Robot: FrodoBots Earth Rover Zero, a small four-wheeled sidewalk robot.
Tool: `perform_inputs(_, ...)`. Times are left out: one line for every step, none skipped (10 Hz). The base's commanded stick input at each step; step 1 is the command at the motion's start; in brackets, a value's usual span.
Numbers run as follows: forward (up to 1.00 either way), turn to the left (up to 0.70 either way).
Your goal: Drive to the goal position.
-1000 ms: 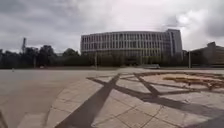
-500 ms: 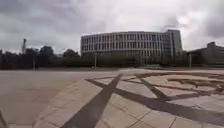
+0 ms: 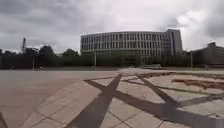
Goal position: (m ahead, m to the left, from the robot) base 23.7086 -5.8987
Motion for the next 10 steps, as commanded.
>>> perform_inputs(0.7, 0.0)
perform_inputs(0.7, 0.0)
perform_inputs(0.7, 0.0)
perform_inputs(0.7, 0.0)
perform_inputs(0.7, 0.0)
perform_inputs(0.7, 0.0)
perform_inputs(0.7, 0.0)
perform_inputs(0.7, 0.0)
perform_inputs(0.7, 0.0)
perform_inputs(0.7, 0.0)
